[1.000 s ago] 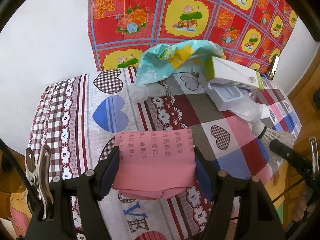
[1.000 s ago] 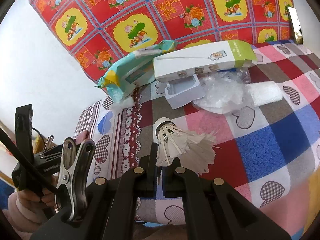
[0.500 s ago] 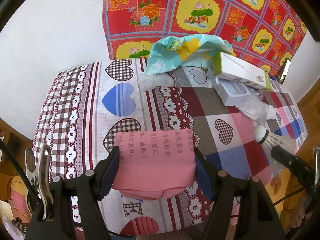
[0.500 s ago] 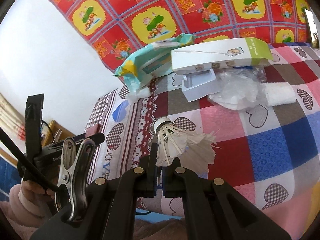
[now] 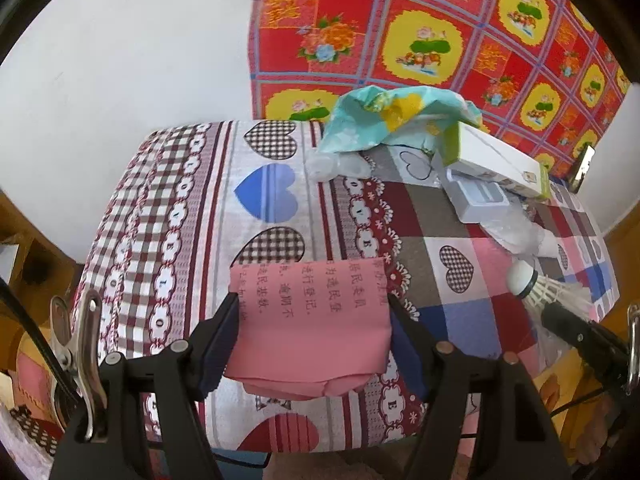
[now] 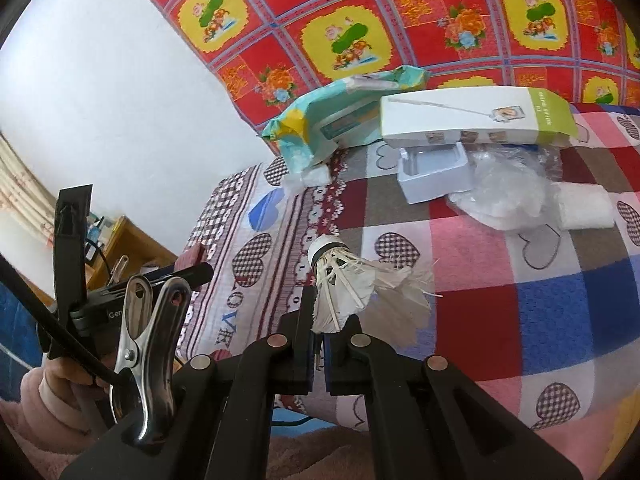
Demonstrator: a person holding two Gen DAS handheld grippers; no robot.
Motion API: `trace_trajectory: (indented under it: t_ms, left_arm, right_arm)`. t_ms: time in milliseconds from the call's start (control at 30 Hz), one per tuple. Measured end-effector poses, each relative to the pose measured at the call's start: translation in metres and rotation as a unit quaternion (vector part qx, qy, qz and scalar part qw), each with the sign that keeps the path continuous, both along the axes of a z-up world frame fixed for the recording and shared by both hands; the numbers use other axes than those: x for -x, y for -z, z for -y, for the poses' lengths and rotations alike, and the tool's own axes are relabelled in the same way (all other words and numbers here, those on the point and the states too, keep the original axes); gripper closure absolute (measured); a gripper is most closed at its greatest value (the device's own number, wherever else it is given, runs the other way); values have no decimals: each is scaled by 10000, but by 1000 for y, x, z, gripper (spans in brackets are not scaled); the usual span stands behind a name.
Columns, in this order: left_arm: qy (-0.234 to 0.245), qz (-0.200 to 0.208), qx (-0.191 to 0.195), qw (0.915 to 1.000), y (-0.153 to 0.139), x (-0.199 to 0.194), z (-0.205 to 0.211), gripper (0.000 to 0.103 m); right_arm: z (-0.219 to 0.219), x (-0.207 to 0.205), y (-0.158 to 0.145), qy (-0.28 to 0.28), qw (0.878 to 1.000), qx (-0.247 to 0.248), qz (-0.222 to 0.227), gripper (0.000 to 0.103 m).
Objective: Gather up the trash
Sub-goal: 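Carry the pink paper and shuttlecock in both tools over the red bucket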
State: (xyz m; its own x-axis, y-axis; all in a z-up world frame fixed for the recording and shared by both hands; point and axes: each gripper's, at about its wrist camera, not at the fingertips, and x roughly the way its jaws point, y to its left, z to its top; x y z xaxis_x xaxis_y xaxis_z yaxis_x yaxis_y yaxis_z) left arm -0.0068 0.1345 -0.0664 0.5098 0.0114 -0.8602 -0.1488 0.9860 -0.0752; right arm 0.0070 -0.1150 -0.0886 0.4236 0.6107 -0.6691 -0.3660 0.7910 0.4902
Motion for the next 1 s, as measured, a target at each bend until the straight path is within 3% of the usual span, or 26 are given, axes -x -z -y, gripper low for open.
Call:
trace_trajectory:
  t_ms: [500,1000]
  left_arm:
    - [-488,157,27,9987,-7,19,-44,30]
    - [-1084,334,-24,9935,-17,42,-149,30]
  right_arm:
    - [-54,-5,-9,-520,9986,66,108,99]
    - [-178,-12,-44,-1320,9908,5,307,99]
